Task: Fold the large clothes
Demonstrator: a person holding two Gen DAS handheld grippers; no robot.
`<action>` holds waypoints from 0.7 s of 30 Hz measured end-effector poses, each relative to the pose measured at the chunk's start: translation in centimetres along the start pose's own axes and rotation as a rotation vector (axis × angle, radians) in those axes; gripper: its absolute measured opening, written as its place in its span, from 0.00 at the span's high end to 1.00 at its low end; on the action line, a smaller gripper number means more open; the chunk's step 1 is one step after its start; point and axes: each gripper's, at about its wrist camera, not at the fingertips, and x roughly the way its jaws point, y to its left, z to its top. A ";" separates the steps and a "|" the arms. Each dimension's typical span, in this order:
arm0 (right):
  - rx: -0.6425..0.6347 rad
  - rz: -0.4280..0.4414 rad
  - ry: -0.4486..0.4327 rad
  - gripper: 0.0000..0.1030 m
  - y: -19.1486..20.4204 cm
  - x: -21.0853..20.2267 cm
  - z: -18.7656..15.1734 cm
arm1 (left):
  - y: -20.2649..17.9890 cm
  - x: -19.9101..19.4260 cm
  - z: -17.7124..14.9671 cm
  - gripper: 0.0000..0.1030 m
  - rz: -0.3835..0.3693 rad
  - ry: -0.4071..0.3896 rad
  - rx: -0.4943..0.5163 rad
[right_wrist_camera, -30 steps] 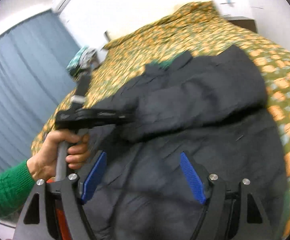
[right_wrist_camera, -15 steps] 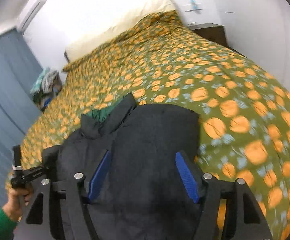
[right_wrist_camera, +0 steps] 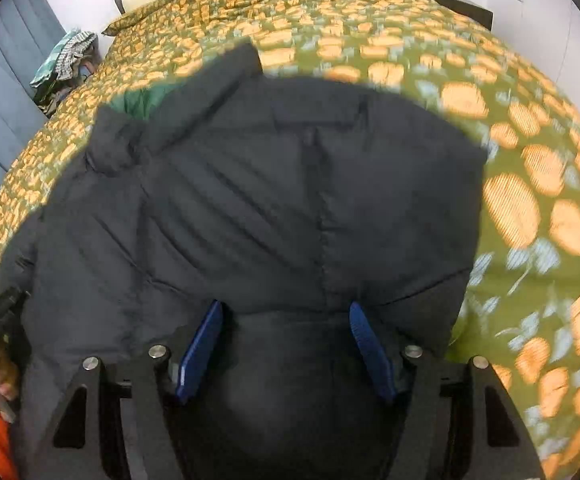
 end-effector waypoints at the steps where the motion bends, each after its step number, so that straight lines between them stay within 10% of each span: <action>1: 0.006 0.020 -0.049 0.35 0.1 -1.4 0.8 | 0.1 0.1 0.0 0.79 -0.003 -0.002 -0.003; 5: 0.042 0.022 -0.162 0.35 0.0 -3.3 4.4 | 0.1 0.2 -0.2 0.79 -0.010 -0.010 -0.014; 12: 0.128 0.023 -0.017 0.35 -1.5 4.3 4.6 | -0.1 0.2 -0.3 0.79 0.000 -0.010 -0.005; 21: -0.022 0.062 -0.066 0.35 2.4 -4.3 -0.5 | -0.1 0.3 -0.4 0.79 0.006 -0.019 -0.001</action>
